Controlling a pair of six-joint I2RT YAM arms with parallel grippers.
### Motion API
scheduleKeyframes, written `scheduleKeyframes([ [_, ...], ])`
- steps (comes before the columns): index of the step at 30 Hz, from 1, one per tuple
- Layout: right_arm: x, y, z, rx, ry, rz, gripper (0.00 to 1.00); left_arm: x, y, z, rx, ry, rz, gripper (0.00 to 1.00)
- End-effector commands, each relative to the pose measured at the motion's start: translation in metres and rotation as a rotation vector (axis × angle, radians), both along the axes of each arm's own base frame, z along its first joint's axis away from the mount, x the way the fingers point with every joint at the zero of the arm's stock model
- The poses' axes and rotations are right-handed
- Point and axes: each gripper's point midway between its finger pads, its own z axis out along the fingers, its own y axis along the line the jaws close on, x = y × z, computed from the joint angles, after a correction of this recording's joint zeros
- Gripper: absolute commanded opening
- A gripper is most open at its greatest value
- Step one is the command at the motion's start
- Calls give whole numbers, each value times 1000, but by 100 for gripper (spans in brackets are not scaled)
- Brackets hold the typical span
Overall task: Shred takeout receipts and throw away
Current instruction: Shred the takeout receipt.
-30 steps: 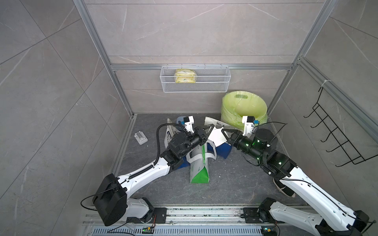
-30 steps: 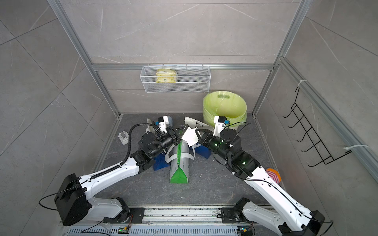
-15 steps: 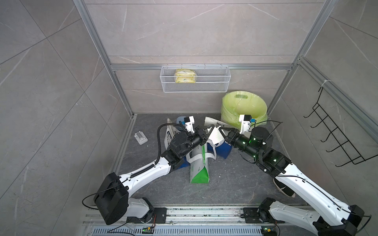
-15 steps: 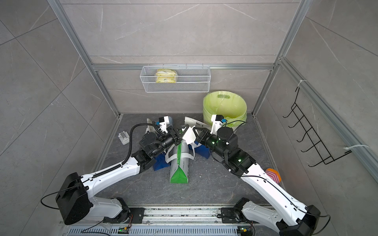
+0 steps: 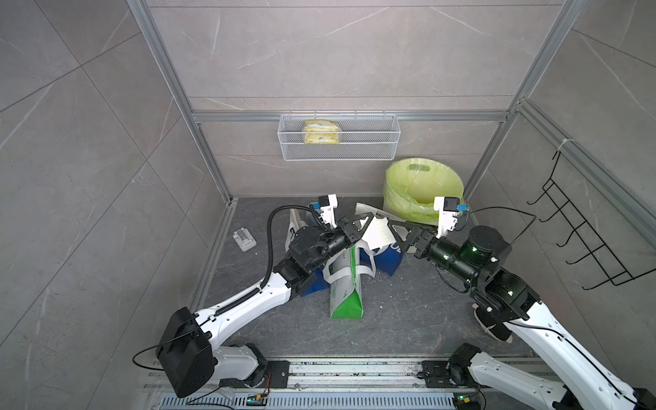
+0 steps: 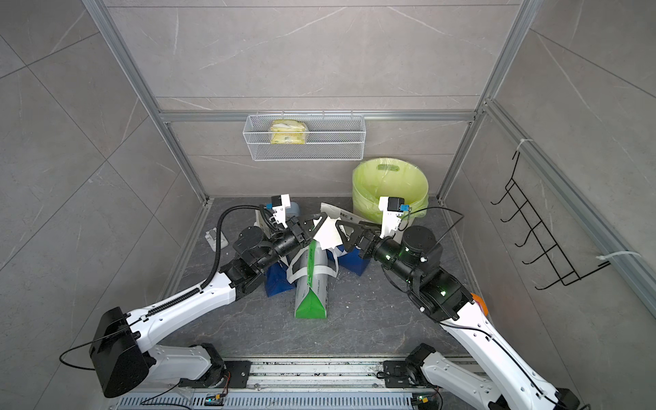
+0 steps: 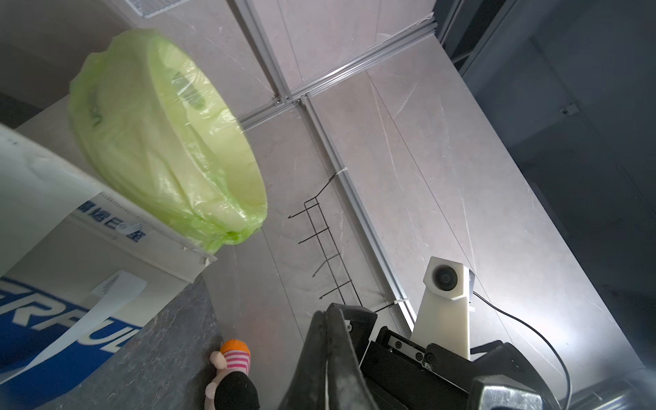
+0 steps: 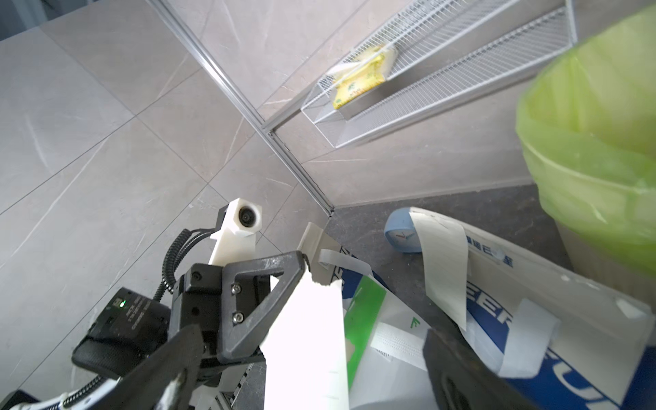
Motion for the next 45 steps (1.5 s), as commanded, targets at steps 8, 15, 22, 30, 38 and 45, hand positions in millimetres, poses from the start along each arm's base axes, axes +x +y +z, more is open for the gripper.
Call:
scheduleKeyframes([
  [8, -30, 23, 22, -52, -156, 278, 85, -44, 5, 68, 2, -304, -102, 0],
  [15, -27, 29, 28, -27, -156, 310, 60, -50, 2, 71, -12, -325, -144, 0],
  [22, -23, 32, 31, -31, -153, 319, 0, -52, -2, 69, 5, -338, -167, 0],
  [30, -27, 27, 24, -152, -195, 312, 0, -61, 2, 58, 249, -443, -151, 57],
  [38, -32, 20, 7, -374, -307, 325, 0, -83, 5, 45, 538, -653, -263, 60],
  [45, -39, 19, 11, -446, -413, 353, 0, -100, 6, 54, 572, -789, -338, 52],
])
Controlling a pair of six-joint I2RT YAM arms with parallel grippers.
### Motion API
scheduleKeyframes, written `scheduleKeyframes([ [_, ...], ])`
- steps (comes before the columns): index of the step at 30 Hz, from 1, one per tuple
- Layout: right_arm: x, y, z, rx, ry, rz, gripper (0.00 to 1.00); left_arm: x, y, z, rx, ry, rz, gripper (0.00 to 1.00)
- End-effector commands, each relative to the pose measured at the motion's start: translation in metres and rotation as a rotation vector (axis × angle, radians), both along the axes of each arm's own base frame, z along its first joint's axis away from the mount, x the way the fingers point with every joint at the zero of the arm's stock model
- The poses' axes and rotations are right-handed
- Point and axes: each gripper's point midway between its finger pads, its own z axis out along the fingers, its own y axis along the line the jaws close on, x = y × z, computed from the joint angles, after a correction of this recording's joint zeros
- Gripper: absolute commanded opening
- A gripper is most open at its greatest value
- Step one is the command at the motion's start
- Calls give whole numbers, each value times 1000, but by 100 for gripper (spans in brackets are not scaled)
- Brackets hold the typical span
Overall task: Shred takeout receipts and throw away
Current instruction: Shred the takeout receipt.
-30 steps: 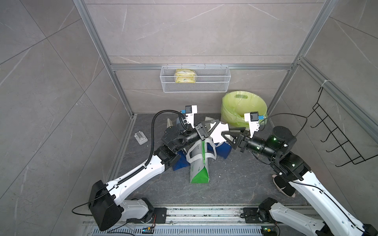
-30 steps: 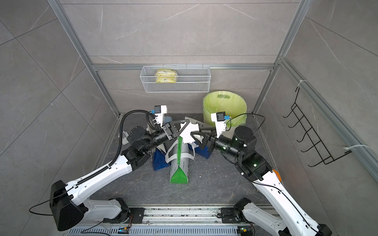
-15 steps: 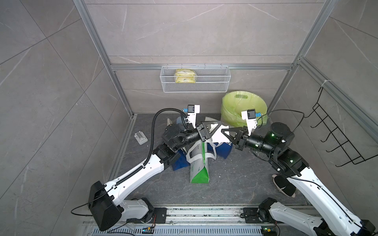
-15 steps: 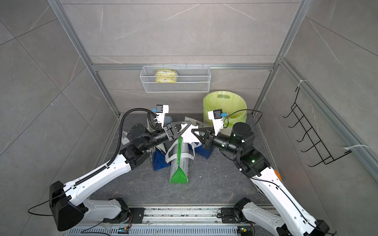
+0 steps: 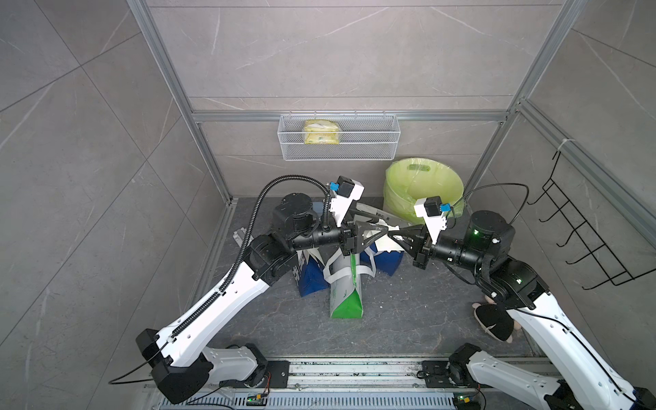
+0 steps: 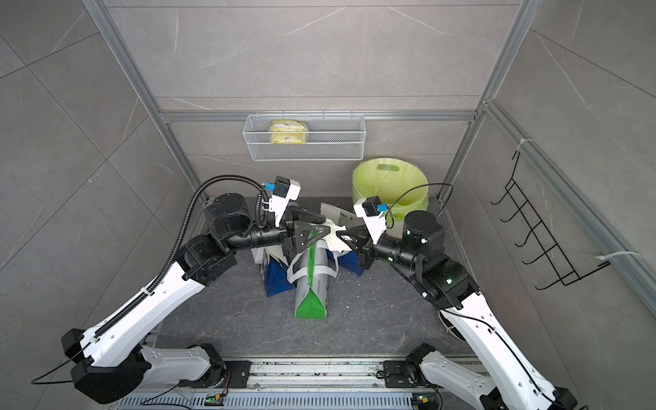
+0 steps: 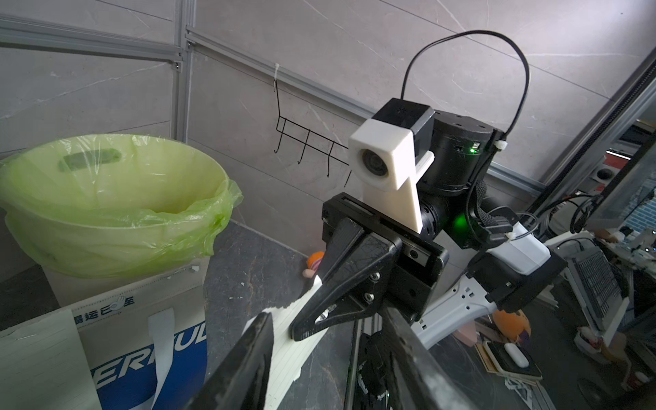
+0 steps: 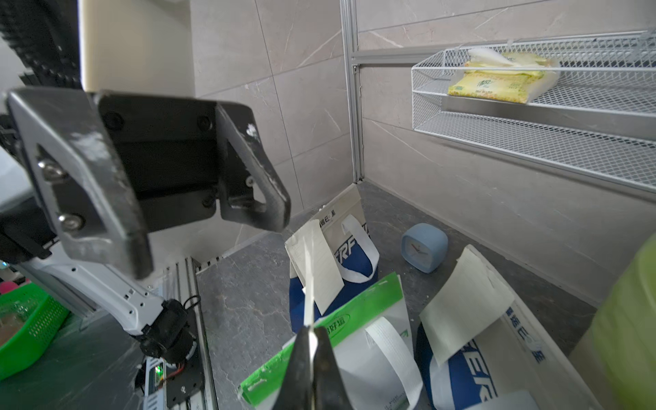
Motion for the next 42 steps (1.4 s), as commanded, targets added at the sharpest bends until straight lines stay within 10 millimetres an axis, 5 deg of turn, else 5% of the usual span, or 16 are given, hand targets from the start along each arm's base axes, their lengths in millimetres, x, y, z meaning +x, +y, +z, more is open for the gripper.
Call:
scheduleKeyframes([
  [1, -12, -3, 12, -44, -105, 42, 0, -17, 4, 2, 65, -126, -80, 52],
  [6, -24, -1, 14, -61, -169, 110, 0, -16, 6, -4, 141, -200, -87, 60],
  [13, -27, -1, 16, -81, -209, 129, 0, -16, -3, -13, 181, -187, -147, 55],
  [37, -29, 0, 20, -89, -247, 143, 0, -26, -18, -7, 74, -143, -260, 1],
  [42, -26, -5, 16, -122, -293, 111, 0, -20, -23, -7, 61, -101, -254, 0],
])
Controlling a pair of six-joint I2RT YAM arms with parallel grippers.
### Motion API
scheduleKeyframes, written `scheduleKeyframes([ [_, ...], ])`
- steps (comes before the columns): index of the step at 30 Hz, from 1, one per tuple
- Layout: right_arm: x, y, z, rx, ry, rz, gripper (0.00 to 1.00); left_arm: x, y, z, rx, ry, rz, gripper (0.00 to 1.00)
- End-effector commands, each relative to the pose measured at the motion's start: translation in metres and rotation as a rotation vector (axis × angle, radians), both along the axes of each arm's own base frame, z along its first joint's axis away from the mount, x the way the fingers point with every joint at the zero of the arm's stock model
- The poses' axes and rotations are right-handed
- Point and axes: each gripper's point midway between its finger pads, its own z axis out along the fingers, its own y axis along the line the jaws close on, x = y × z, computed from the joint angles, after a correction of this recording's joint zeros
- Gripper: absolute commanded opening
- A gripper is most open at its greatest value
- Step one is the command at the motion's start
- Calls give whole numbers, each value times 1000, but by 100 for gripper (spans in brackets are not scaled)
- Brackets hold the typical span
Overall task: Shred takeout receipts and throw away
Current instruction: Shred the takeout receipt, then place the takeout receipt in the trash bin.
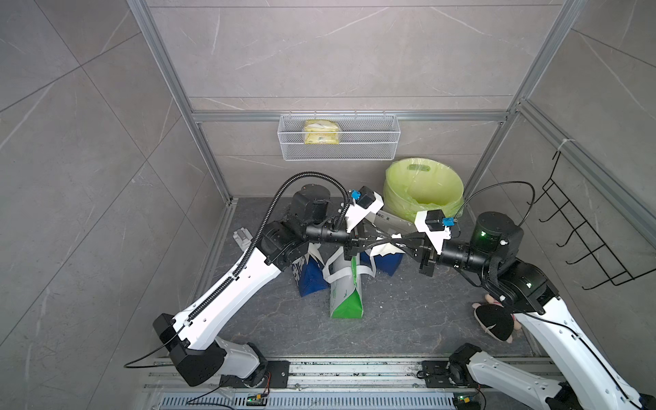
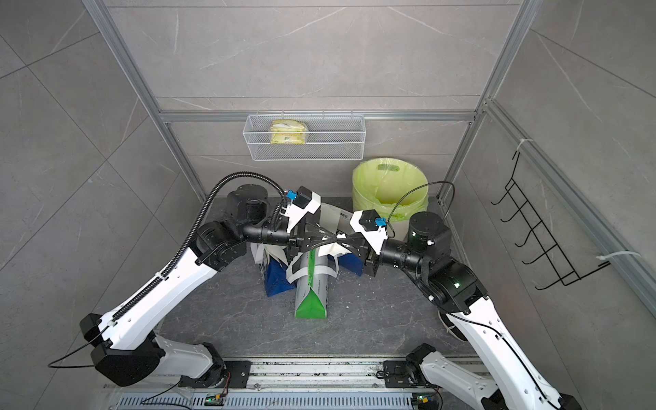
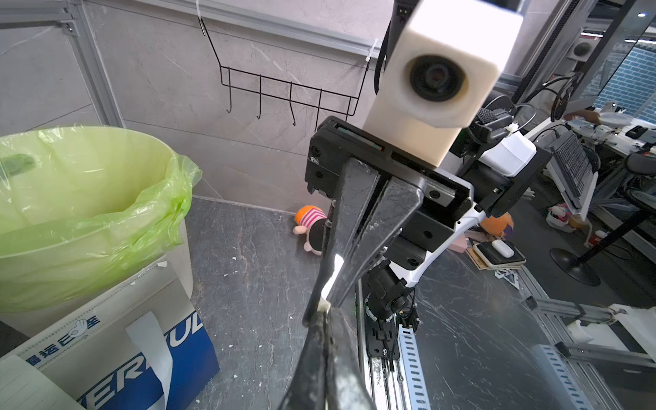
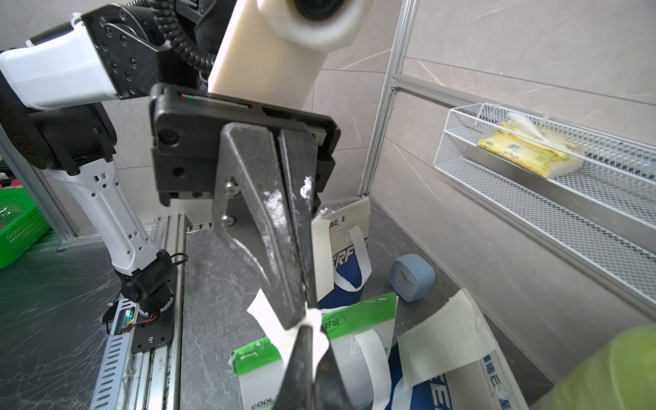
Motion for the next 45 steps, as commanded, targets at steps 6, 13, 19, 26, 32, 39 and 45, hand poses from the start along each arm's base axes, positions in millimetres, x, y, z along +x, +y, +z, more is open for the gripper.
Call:
scheduleKeyframes([
  [6, -8, -16, 4, -39, -202, -46, 0, 17, -3, 30, -164, 170, -48, 0],
  [13, -17, -21, 8, -33, -261, -46, 0, 34, -16, 23, -191, 301, -93, 0],
  [19, -36, -22, 13, -3, -263, 10, 0, 74, -9, 14, -183, 296, 117, 0],
  [26, -41, -39, 17, 50, -210, -82, 0, 114, 0, 3, -198, 278, 344, 0],
  [32, 18, -73, 13, 83, -129, -456, 0, 119, -5, 10, -240, 272, 365, 0],
  [39, 18, -31, 23, 248, 101, -260, 0, 109, -28, 18, -299, 317, 262, 0],
  [45, 18, -19, 36, 370, 137, -178, 0, 85, -33, 32, -356, 344, 128, 0],
])
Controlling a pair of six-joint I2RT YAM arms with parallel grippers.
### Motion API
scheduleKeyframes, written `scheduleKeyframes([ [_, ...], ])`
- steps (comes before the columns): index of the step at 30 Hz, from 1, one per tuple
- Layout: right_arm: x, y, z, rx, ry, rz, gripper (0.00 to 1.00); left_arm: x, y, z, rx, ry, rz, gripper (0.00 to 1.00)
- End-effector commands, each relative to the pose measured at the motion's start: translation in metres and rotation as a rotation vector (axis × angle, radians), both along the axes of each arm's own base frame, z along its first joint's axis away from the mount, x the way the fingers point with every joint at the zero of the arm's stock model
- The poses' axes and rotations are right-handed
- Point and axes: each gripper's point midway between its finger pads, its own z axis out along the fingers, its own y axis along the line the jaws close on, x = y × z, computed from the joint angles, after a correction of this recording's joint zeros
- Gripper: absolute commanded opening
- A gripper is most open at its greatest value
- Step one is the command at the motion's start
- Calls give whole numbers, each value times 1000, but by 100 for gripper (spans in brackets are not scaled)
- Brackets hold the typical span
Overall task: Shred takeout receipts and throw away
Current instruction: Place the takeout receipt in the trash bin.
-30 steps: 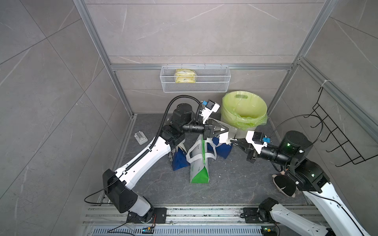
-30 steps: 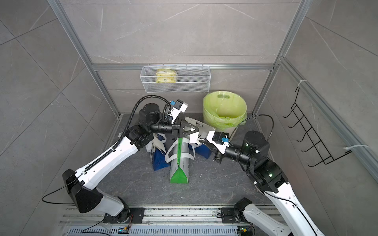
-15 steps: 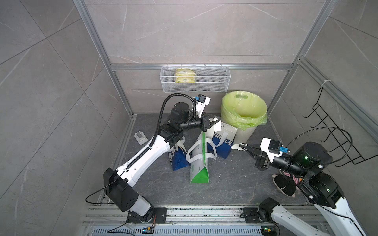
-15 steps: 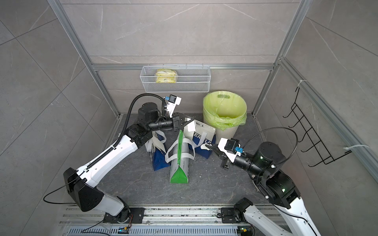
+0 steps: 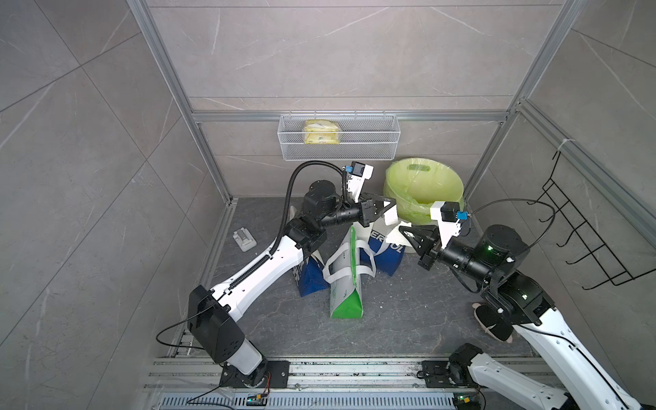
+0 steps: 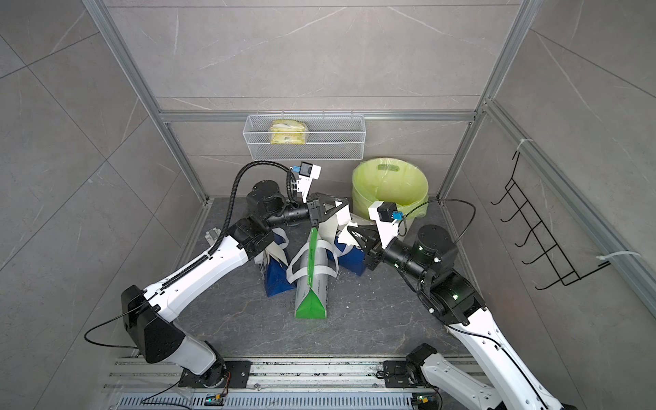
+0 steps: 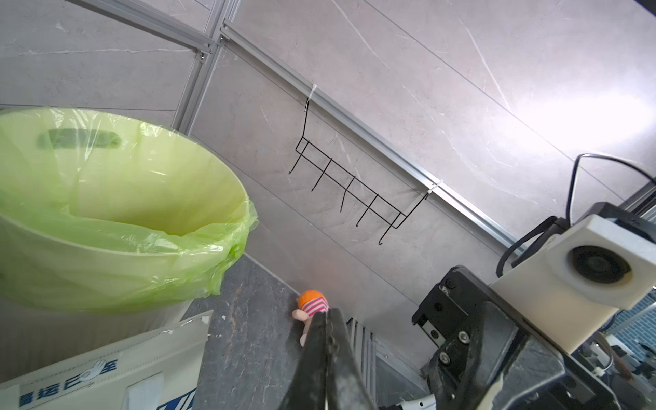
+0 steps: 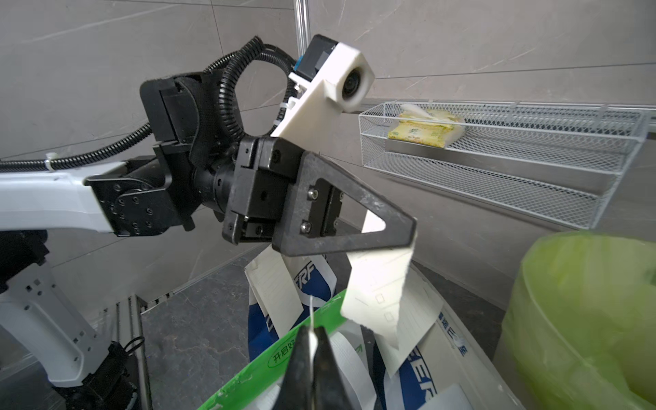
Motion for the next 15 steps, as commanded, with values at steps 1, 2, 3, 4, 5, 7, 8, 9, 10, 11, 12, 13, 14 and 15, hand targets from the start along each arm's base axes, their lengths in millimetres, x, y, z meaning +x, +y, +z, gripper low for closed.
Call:
scheduleKeyframes([
  [1, -9, 4, 30, 125, -22, 56, 0, -25, 0, 29, -98, -50, -102, 0],
  [2, -6, 3, 29, 122, -17, 39, 0, -28, 0, 32, -102, -56, -109, 0],
  [3, -3, 0, 29, 115, -20, 15, 0, -30, -1, 33, -103, -63, -110, 0],
  [4, 2, -4, 28, 105, -25, -23, 0, -33, -2, 34, -103, -77, -113, 0],
  [5, 11, -10, 25, 87, -25, -86, 0, -32, -4, 33, -96, -87, -100, 0],
  [7, 27, -25, 20, 35, -21, -212, 0, -23, -8, 30, -70, -98, -41, 0],
  [8, 35, -33, 19, 12, -22, -276, 0, -18, -11, 28, -60, -101, -19, 0],
  [9, 45, -44, 17, -12, -20, -364, 0, -13, -17, 27, -56, -104, -5, 0],
  [10, 57, -61, 15, -26, -22, -483, 0, -5, -24, 23, -48, -98, 9, 0],
  [11, 64, -70, 15, -37, -29, -548, 0, 1, -29, 21, -44, -93, 25, 0],
  [12, 71, -80, 15, -47, -38, -619, 0, 10, -36, 18, -35, -86, 46, 0],
  [13, 77, -89, 17, -57, -47, -680, 0, 19, -43, 14, -29, -80, 63, 0],
  [14, 83, -94, 17, -75, -54, -721, 0, 27, -49, 12, -29, -80, 76, 0],
  [15, 90, -98, 19, -85, -57, -754, 0, 36, -56, 11, -29, -80, 94, 0],
])
